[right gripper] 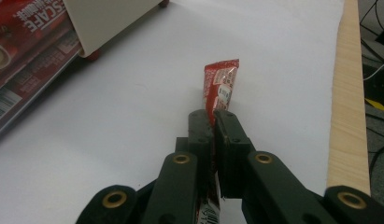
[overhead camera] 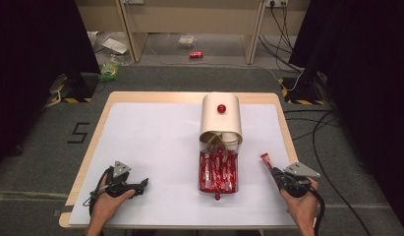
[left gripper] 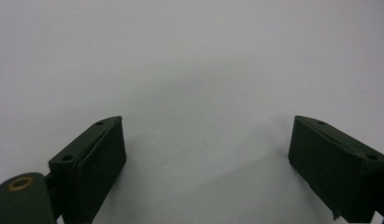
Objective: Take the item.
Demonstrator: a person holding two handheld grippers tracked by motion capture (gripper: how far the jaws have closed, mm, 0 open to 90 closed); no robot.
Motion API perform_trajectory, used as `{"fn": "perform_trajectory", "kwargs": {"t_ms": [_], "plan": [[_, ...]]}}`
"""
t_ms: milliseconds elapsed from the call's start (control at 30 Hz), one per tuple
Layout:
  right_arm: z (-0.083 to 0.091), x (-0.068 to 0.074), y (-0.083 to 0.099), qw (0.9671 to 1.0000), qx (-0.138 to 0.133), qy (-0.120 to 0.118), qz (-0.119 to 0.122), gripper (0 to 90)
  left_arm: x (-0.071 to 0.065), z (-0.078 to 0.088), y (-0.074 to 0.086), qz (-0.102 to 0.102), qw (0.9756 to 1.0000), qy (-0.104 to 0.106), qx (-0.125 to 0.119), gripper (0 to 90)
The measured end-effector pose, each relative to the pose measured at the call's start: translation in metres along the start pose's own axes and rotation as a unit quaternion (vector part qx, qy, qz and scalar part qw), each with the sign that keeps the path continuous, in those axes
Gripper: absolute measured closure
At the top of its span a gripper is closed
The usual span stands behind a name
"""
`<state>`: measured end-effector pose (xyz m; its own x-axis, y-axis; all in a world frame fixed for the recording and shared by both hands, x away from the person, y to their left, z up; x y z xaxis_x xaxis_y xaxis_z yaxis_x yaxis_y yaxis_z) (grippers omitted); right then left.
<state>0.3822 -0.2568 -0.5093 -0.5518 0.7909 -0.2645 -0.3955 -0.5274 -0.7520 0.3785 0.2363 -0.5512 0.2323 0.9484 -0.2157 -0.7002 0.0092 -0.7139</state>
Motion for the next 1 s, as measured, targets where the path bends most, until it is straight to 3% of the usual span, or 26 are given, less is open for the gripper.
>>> {"fn": "perform_trajectory", "kwargs": {"t_ms": [700,1000], "plan": [[-0.013,-0.006,-0.003,1.0000,0.008,-0.001,-0.002,86.1,0.000,0.000,0.000,0.001,1.0000,0.001,0.000,10.4],[-0.020,-0.007,-0.005,0.9999,0.012,0.000,0.008,86.1,0.000,0.000,0.000,0.001,1.0000,0.001,0.000,10.4]]}}
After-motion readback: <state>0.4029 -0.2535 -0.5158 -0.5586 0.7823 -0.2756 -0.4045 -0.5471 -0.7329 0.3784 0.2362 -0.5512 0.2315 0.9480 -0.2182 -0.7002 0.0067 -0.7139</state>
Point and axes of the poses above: each handheld gripper's, and its own axes: z roughly backward along the jaws, y roughly out of its underside, x roughly to its left, the point moved 7 cm from there along -z, roughly forward along the jaws, and after that the axes turned 14 degrees about z, right-handed, at the moved point
